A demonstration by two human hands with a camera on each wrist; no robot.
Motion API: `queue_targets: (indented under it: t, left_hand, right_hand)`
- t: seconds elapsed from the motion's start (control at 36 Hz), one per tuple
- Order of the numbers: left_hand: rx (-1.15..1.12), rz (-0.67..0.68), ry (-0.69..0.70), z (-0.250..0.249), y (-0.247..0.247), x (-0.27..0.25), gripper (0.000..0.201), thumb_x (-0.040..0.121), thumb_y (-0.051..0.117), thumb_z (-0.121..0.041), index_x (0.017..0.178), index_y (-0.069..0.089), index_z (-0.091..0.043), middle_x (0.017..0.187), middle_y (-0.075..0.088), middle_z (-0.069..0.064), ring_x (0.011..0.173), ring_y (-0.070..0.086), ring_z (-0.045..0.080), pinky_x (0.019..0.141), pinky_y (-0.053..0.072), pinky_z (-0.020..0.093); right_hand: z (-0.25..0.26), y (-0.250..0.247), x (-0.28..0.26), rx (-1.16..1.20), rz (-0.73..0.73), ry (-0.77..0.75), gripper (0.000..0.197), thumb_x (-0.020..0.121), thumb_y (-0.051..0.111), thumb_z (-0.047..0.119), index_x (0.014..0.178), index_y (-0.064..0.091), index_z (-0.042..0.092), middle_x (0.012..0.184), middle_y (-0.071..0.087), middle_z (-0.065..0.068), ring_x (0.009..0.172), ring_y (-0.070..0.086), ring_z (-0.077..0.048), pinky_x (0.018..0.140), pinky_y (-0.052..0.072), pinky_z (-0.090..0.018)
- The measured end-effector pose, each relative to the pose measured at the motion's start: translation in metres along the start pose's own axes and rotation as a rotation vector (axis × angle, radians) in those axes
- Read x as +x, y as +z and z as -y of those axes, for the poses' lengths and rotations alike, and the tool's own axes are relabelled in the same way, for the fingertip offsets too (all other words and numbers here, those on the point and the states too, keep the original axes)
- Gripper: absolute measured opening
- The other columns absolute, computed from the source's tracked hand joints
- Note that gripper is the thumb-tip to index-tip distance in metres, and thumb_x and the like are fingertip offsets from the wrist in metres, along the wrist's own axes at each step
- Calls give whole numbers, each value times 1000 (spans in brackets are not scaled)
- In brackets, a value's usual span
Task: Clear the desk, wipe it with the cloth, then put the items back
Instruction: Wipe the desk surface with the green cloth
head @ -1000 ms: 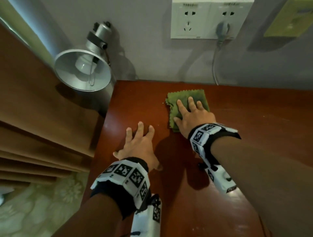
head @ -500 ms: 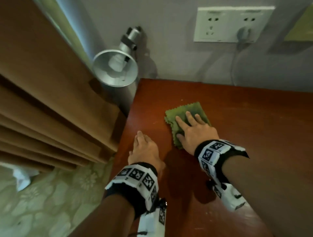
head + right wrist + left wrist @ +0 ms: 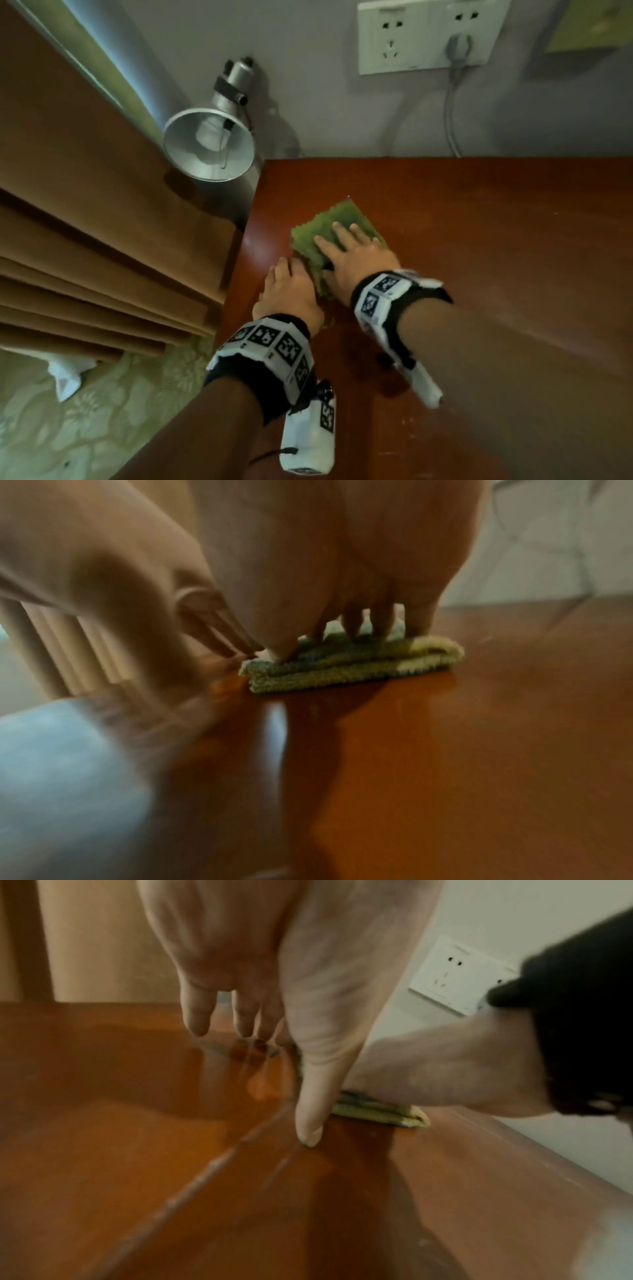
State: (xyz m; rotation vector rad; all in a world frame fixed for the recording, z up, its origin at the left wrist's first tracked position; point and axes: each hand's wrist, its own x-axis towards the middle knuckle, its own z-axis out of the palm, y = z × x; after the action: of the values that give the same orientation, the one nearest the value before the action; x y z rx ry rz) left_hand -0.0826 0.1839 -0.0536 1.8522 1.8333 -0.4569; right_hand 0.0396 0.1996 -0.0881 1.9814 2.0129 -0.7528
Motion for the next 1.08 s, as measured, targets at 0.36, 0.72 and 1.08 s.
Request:
queue_targets:
  t: [0.36,0.72,1.08]
  left_hand:
    - [103,61,269,-108,27,8,103,79,76,-43,154,7,-34,162,-7,-6,148,-3,30,116,18,51]
    - [123,47,345,-148,34,17,97,79,65,-63,153,5,-41,161,-14,-11,148,-10,25,115,14,52]
    - [106,-63,273,-91,5,42,104,76,64,-68,154,8,-29,162,-1,-8,148,1,19,118,16,51]
  right_hand:
    - [-196,-17,-81,94,-41,529,65,98,29,57,151,-4,43,161,-10,8,148,3,-25,111,27,-48]
    - [-264,-24,-97,89,-58,744,66,97,26,58,152,-4,39,162,-5,3,145,14,-32,108,32,-51]
    - [-162,-40,-18,72,-124,495,61,100,24,48,153,-5,37,161,-9,4,148,1,-28,113,22,-49]
